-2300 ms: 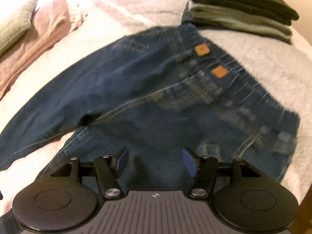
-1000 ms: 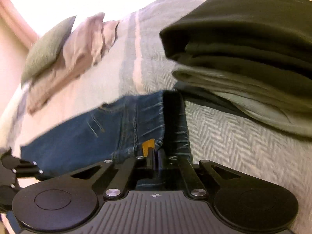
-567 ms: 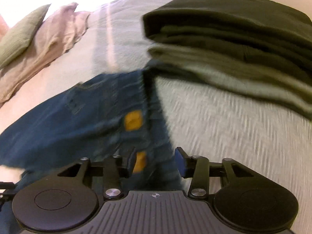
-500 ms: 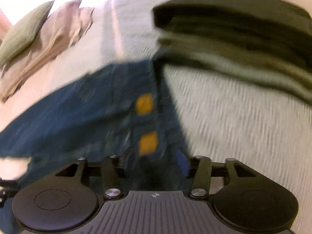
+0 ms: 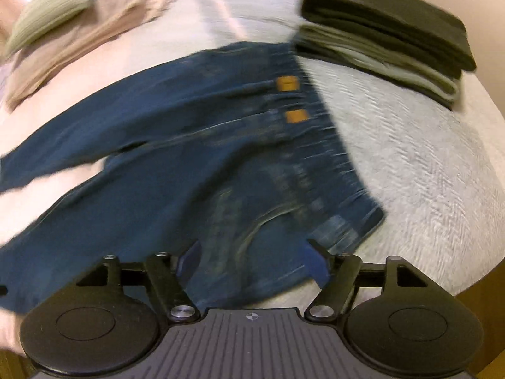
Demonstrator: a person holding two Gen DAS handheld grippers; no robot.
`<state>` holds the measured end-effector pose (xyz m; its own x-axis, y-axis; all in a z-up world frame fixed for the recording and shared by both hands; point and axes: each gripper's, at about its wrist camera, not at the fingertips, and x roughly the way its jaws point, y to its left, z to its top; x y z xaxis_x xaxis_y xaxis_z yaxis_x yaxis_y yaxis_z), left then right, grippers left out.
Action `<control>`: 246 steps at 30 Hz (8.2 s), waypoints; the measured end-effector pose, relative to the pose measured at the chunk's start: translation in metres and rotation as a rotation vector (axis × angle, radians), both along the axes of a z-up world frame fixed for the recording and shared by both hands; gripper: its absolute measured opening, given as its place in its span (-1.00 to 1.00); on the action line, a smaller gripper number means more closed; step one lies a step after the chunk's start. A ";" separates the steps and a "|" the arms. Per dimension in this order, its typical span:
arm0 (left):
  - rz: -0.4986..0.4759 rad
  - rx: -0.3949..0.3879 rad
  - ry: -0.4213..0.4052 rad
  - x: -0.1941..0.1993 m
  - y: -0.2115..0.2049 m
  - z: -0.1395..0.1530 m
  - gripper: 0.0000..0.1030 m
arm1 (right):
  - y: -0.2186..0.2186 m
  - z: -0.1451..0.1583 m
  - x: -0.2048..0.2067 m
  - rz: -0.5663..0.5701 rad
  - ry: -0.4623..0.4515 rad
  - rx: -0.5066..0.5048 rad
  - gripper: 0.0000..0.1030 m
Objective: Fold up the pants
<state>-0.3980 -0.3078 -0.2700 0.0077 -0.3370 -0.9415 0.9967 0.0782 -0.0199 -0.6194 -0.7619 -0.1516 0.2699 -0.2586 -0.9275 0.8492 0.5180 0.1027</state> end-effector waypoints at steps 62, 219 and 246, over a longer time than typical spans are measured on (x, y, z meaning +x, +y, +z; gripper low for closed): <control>0.402 -0.037 -0.113 -0.038 0.047 0.073 0.88 | 0.054 0.058 0.049 0.405 0.079 -0.054 0.42; 0.063 -0.045 0.147 0.430 -0.113 -0.089 -0.97 | 0.097 -0.081 0.438 0.804 0.218 -0.368 -0.15; -0.118 -0.042 -0.046 0.423 -0.174 -0.112 -0.77 | 0.060 -0.097 0.452 0.680 0.171 -0.265 -0.10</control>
